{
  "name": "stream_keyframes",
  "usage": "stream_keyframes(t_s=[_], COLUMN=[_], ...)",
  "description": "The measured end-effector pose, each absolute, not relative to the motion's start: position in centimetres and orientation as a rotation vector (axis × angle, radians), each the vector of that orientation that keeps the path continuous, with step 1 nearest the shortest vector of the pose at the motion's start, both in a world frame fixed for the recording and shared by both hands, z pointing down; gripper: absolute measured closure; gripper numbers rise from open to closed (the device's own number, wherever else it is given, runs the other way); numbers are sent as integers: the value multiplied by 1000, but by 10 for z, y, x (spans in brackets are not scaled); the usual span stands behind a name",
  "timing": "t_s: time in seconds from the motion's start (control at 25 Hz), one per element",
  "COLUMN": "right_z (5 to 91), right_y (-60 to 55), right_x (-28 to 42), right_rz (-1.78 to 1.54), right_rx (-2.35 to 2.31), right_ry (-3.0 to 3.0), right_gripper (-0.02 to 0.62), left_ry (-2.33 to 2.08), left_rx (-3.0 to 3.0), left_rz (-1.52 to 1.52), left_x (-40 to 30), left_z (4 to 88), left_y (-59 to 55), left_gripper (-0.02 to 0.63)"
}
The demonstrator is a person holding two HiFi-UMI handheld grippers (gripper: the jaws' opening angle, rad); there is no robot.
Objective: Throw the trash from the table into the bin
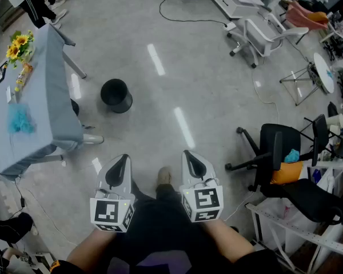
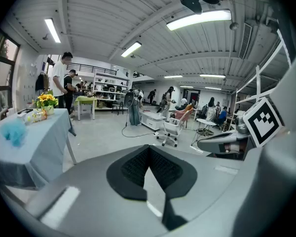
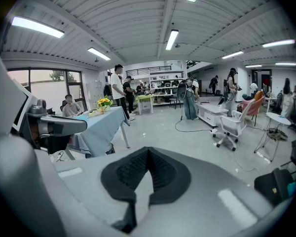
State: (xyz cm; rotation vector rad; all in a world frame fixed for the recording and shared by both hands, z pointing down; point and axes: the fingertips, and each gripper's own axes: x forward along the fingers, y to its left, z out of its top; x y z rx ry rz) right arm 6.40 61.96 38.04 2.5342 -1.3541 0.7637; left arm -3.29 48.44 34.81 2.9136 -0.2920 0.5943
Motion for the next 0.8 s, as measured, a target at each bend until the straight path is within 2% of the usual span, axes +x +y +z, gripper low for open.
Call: stream_keyframes(t_s=[0.8], right_z=[360], right_y=[595], right_x=[70], right_rz=[703], right_rx=[2517], right_ry=[-1430], right_gripper=[597], left_ry=[-415], left_rx=[2888], left_rz=[547], left_x=[-36], left_z=[338], left_y=[461], left_gripper=[598])
